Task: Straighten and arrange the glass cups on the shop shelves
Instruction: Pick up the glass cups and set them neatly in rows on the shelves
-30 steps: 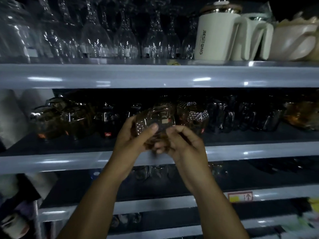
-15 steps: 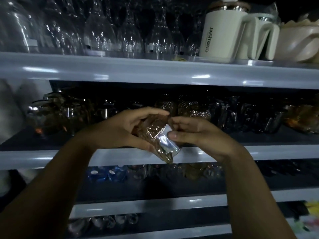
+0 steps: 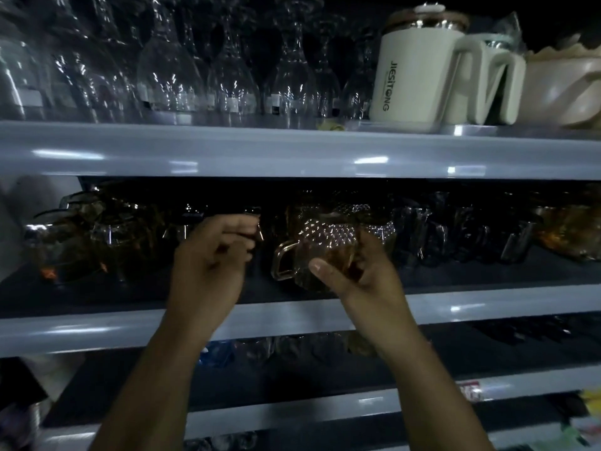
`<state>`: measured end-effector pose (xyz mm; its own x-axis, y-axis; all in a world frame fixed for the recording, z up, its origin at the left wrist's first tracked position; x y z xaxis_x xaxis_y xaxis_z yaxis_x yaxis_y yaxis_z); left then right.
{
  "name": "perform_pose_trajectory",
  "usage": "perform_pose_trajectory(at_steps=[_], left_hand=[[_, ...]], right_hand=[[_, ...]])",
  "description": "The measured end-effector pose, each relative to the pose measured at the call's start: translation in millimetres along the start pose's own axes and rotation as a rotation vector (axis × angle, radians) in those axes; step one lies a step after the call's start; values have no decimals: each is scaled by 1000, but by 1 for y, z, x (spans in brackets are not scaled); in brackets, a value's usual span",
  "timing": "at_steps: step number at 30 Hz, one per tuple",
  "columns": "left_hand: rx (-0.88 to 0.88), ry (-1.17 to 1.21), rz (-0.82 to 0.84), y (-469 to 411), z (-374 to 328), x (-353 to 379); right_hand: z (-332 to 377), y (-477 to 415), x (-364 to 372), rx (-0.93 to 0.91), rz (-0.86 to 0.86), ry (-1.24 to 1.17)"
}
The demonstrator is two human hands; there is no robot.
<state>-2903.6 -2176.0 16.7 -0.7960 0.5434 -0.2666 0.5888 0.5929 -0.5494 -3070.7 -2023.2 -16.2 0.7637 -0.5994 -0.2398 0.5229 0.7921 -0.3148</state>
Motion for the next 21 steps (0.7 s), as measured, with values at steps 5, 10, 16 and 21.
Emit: perform_pose_trajectory(at_steps=[5,10,16,21], left_hand=[[-32,-145,85,20,-9,38],[-10,-174,97,27,-10,55],[-26,-162,67,28,-5,63],[-33,-175,111,28,3,65]], right_hand=[[-10,1,9,-69,-216,277],[-3,10,18,-81,-310,417],[-5,1,20,-85,-277,496],[-8,-2,19,-63,-144,435]])
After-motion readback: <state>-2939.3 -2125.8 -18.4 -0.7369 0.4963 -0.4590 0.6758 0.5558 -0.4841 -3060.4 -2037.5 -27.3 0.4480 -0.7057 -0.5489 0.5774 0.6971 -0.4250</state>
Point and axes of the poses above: each hand's wrist, its own y-axis away from the middle knuckle, its own x-axis out of the palm, z = x × y, the point moved 10 cm from there along -y, towards the middle knuckle, and after that the axes turned 12 degrees about z, right-handed, at the moved point
